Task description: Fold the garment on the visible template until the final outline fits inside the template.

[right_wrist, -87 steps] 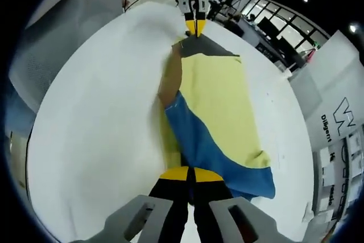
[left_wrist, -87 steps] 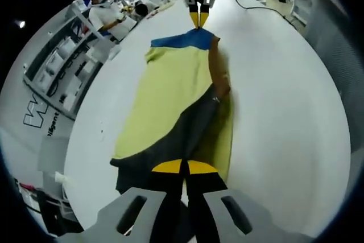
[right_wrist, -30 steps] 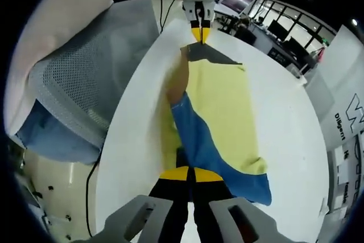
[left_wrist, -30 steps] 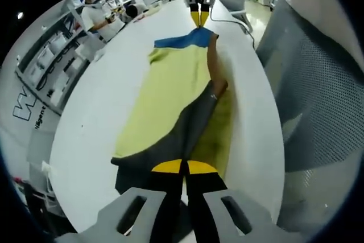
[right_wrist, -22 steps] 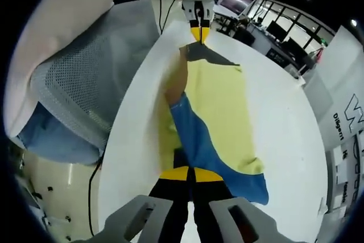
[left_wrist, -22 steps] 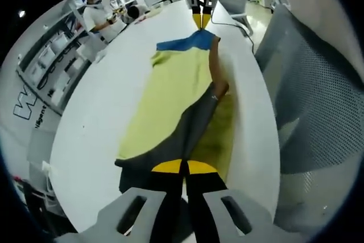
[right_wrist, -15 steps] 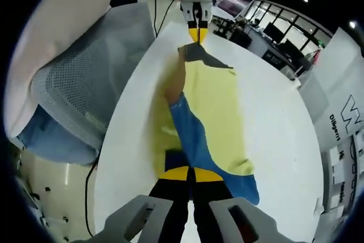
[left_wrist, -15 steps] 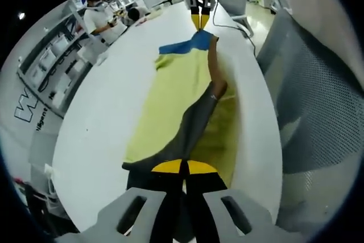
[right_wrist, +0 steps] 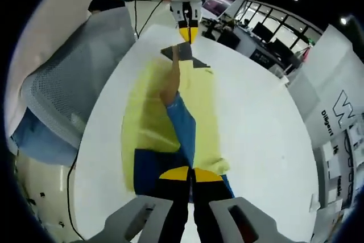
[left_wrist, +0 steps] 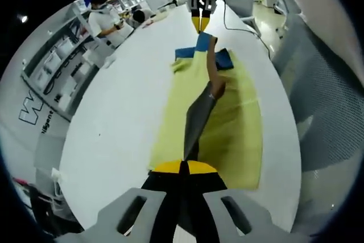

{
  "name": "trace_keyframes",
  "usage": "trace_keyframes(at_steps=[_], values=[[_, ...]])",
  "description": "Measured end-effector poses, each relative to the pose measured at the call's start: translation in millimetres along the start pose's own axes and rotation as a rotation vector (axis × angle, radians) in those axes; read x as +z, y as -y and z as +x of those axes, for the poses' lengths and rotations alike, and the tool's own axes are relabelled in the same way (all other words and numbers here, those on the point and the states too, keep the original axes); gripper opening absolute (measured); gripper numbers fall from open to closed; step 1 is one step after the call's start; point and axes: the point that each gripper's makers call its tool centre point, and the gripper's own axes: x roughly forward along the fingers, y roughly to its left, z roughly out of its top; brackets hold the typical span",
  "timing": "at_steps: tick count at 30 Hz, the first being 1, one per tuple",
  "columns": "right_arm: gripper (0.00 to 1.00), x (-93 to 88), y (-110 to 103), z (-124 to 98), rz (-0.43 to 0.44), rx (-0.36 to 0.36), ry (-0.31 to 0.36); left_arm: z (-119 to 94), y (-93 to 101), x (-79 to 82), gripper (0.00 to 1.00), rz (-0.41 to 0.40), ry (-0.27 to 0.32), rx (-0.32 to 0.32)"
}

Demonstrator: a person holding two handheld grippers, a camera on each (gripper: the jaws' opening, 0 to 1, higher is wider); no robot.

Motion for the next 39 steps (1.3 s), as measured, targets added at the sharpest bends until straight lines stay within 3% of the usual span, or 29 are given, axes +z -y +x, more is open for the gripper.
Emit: trace_keyframes(at_steps=[14,39], values=[[0.0,-15.0,59.0,19.3,0.047,-0.036,-0.002,23.1,-68.3,4.1,0.03,-0.089,0.031,0.046],[0.0,-39.8,163.0,61.7,0.156,-0.106,0.001,81.5,-161.1,-17.3,0.03,-0.239,0.024,0.063]])
